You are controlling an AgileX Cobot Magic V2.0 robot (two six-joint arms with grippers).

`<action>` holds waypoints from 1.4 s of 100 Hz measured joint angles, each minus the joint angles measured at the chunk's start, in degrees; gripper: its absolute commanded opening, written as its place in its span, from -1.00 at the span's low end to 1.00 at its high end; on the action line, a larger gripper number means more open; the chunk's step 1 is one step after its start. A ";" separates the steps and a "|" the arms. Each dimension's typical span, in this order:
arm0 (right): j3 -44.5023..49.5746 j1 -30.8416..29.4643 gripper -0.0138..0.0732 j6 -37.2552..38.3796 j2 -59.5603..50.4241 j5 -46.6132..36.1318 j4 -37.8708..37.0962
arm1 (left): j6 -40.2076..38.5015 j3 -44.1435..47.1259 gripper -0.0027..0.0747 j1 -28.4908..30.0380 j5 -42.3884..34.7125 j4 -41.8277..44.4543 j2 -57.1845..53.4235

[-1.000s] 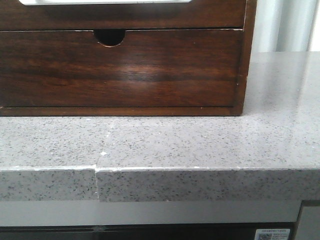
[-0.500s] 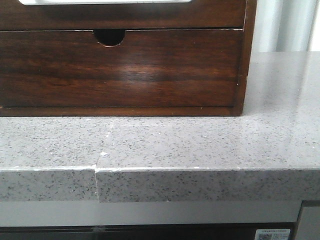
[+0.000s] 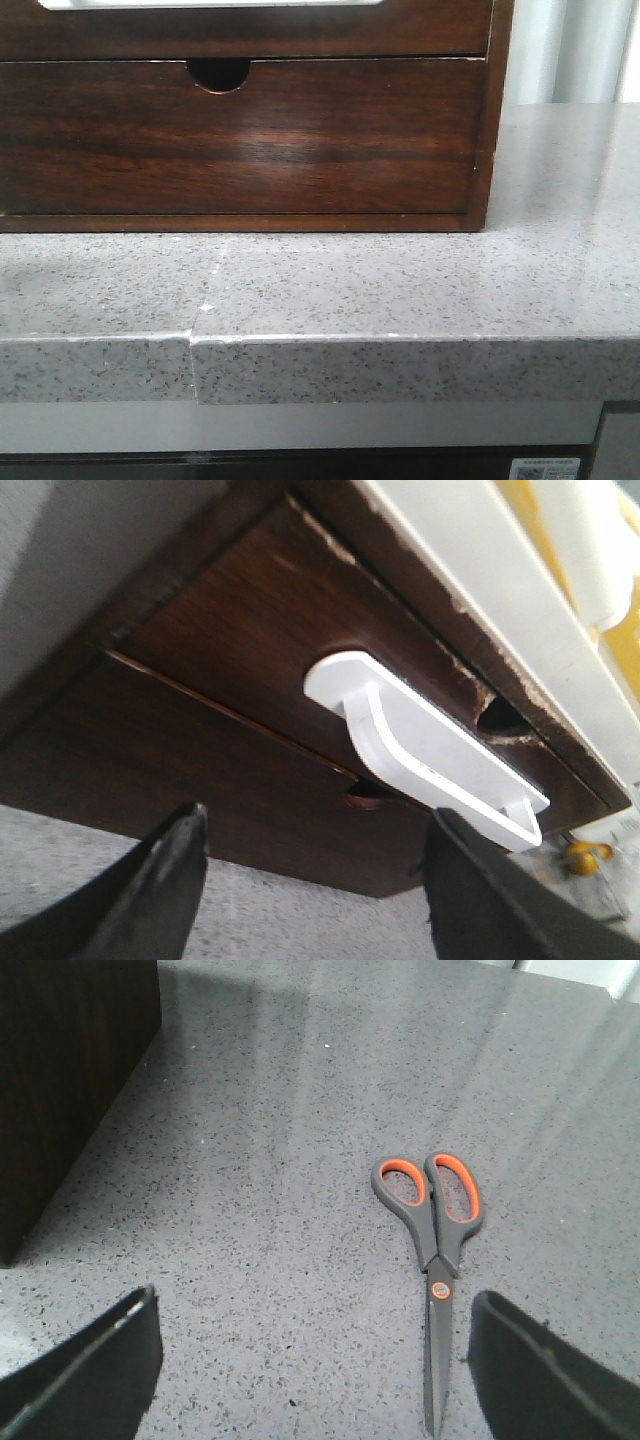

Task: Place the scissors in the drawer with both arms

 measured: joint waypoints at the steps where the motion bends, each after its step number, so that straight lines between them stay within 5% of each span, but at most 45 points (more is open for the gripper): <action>1: 0.00 0.00 0.62 0.00 0.00 0.00 0.00 | 1.31 -0.16 0.16 -0.08 0.12 -0.70 0.81; 23: 0.00 0.00 0.62 0.00 0.00 -0.10 0.09 | 16.10 -3.24 0.16 -0.92 7.63 -18.21 12.63; 71: 0.00 0.00 0.62 0.00 0.00 -0.08 0.09 | 18.77 -11.00 0.14 -0.95 19.29 -19.97 27.69; 109: 0.00 0.00 0.62 0.00 0.00 -0.08 0.12 | 17.93 -11.27 -0.54 1.52 25.33 -20.32 28.45; 140: 0.00 0.00 0.62 0.00 0.00 -0.08 0.22 | 15.01 -10.55 -0.74 5.83 33.57 -18.86 29.48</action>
